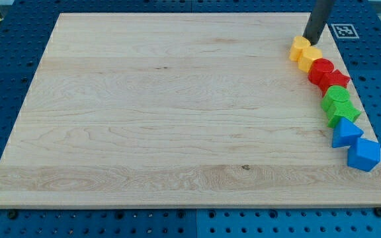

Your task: Point at red star

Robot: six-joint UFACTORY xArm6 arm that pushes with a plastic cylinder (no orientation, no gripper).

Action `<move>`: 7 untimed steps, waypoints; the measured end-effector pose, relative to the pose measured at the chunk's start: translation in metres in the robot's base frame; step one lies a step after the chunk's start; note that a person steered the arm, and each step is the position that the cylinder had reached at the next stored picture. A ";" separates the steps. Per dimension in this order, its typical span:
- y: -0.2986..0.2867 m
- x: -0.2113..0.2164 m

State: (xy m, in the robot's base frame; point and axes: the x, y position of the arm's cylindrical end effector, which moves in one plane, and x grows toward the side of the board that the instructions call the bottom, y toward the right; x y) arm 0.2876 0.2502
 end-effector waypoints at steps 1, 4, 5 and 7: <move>0.026 0.007; 0.039 0.033; 0.039 0.056; 0.039 0.061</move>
State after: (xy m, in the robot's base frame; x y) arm 0.3481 0.2888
